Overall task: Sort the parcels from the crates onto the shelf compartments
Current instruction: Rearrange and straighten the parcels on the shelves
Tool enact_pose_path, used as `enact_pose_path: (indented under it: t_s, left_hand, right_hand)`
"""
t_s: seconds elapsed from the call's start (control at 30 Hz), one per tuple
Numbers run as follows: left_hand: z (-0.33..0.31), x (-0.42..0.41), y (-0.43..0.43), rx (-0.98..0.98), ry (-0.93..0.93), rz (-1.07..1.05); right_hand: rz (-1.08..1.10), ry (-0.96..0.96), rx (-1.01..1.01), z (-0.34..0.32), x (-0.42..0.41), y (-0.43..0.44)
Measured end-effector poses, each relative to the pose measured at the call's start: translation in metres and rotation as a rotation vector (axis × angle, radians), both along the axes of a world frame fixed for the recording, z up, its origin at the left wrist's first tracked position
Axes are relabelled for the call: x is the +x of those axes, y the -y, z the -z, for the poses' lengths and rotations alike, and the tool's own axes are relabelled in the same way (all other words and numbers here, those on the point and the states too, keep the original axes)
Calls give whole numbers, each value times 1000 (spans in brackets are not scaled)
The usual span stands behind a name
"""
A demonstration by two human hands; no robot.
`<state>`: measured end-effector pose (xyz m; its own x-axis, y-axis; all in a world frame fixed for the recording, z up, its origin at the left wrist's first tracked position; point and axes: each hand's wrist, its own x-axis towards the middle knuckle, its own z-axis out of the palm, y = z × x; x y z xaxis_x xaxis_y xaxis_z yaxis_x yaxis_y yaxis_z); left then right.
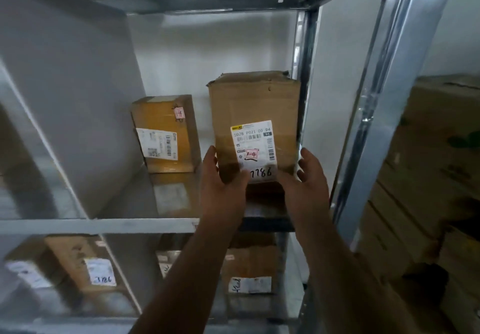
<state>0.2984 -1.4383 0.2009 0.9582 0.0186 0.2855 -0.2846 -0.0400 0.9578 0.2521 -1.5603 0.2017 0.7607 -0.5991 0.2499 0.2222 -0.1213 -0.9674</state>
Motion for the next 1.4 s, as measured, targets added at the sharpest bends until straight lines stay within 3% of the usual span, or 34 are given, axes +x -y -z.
enact_pose_path:
  t_s: [0.27,0.4,0.53,0.73,0.97,1.13,1.3,1.4]
  left_hand:
    - [-1,15,2,10,-80,95]
    - [-15,32,4,45,-163,251]
    - [-26,52,7,126,-206,259]
    - [-31,74,5,159,-208,268]
    - [-15,78,7,90,-146,261]
    - [-19,76,2,83,-214,222]
    - [-14,58,-11,-118,-276,147]
    - [-4,28,-21,-201,-92,145]
  right_hand:
    - [-69,-66,-209,8,30,12]
    - [-43,-182,-150,-5,51,19]
    - [-51,-238,-69,-22,67,20]
    - [-53,-185,89,-32,85,17]
    - [-59,-188,211,-30,93,18]
    - [6,-177,262,-22,81,9]
    - [-28,-121,307,-24,40,-14]
    - [-91,-86,360,-16,14,-31]
